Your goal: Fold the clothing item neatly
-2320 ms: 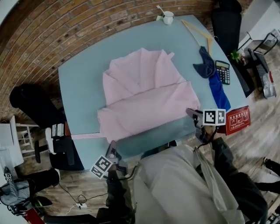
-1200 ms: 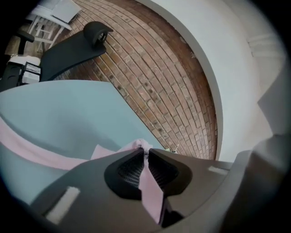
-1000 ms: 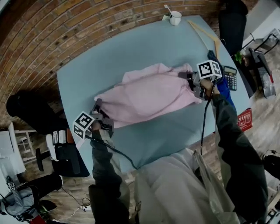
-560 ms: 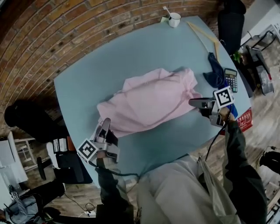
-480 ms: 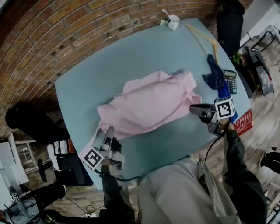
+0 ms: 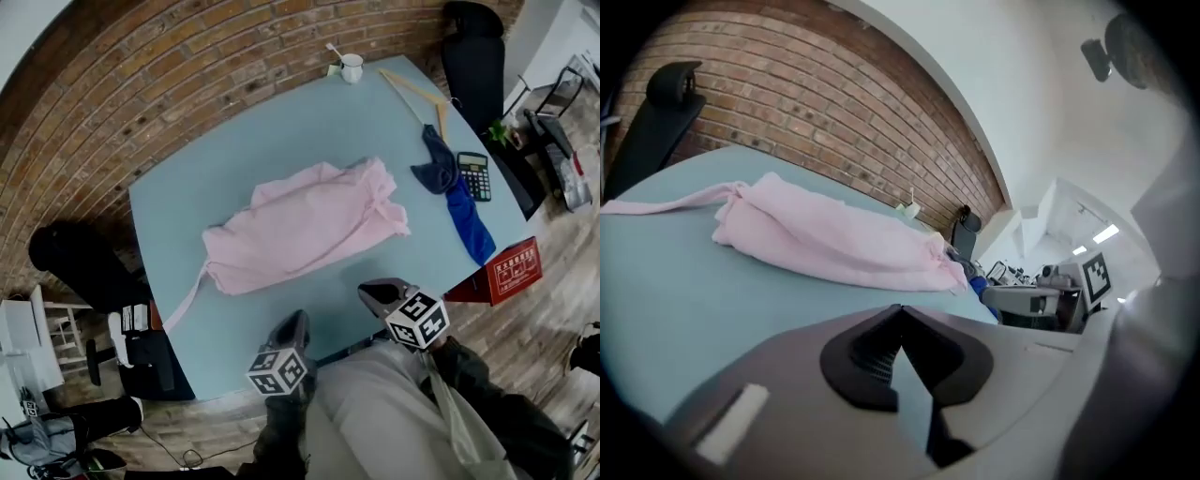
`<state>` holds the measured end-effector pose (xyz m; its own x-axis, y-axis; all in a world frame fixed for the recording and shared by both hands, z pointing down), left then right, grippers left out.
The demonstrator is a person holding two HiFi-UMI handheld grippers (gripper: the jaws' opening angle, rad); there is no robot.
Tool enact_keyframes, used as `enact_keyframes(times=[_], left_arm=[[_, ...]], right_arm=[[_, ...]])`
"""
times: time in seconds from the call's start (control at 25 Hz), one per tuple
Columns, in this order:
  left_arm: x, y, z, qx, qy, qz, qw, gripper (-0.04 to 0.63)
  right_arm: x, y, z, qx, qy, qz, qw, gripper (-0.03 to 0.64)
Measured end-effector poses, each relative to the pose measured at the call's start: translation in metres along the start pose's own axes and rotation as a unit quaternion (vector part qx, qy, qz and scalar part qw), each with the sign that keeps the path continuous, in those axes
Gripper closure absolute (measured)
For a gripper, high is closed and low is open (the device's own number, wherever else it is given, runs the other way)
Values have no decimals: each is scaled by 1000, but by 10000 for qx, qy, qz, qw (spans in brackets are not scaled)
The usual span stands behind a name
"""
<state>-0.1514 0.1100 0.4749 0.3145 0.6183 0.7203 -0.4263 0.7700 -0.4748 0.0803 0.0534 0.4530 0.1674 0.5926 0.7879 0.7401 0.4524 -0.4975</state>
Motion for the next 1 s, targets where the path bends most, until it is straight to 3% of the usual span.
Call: enact_keyframes(times=[0.2, 0.4, 0.64, 1.0], left_arm=[[37, 16, -37, -521, -191, -253, 9981, 588], [67, 34, -48, -1194, 21, -434, 9919, 588], [78, 36, -64, -1297, -12, -543, 9901, 588], [78, 38, -70, -1395, -34, -634, 9882, 588]], right_arm=[[27, 37, 1, 203, -10, -69, 9998, 615], [50, 50, 1, -175, -163, 103, 9997, 615], [52, 67, -1, -73, 168, -1, 9998, 615], [56, 83, -1, -14, 219, -93, 9997, 615]])
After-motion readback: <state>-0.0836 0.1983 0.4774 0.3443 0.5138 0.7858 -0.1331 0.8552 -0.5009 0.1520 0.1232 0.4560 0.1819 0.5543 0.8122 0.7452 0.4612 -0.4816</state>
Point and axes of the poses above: the fingertips, and each gripper's own axes: y backward along the fingers, z to its left, x out of its underside, the point moved 8 cm from there along y, backward along the fingers, and after that the axes turned 5 degrees about -z, right-handed, at the moved point
